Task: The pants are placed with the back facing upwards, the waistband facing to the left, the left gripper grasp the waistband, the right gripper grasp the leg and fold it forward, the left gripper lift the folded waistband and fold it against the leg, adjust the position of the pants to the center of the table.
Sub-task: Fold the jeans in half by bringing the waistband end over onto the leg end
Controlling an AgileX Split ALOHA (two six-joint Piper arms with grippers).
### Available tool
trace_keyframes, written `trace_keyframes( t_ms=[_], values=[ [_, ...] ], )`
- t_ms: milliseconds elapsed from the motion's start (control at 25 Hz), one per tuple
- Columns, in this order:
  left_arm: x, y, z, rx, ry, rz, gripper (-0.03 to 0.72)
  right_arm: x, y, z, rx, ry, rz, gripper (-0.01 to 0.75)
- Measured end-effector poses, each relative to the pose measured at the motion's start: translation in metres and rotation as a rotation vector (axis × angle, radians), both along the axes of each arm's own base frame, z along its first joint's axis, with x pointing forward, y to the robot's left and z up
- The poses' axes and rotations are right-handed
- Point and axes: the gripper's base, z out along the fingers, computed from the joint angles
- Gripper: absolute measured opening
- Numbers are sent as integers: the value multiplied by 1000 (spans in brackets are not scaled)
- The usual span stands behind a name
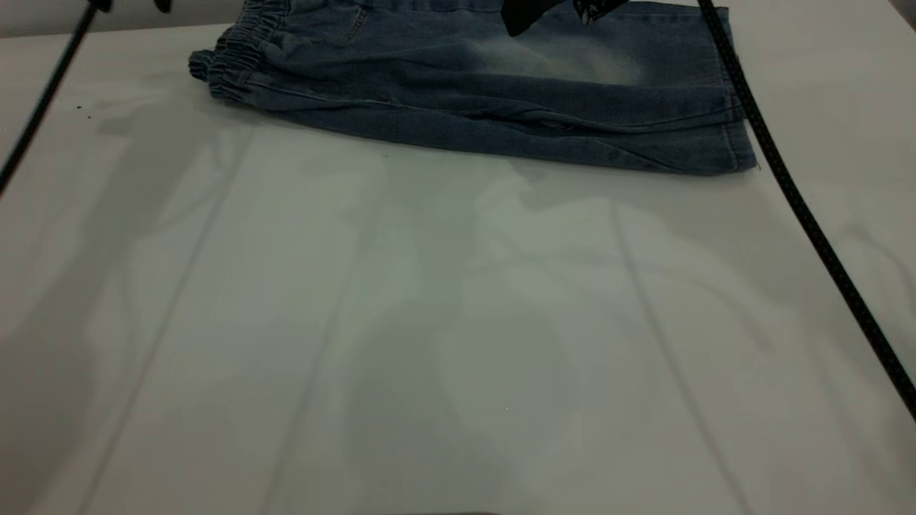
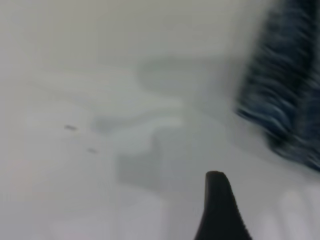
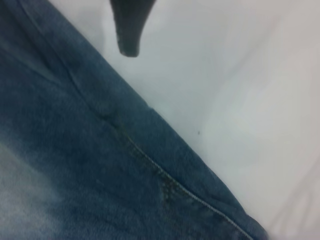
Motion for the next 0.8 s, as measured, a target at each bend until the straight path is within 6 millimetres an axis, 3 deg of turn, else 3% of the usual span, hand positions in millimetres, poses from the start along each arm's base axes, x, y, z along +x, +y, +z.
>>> trace_keyframes(
  t_ms=[160, 440, 800],
  values=[
    [12, -6, -2, -41, 47, -84, 427, -1, 1, -1, 2, 15, 8, 521],
    [38, 2, -18, -45, -10, -86, 427, -1, 1, 0, -2, 7, 18, 521],
    [51, 0, -56, -106, -68, -56, 427, 8, 2, 5, 39, -106, -24, 521]
  ],
)
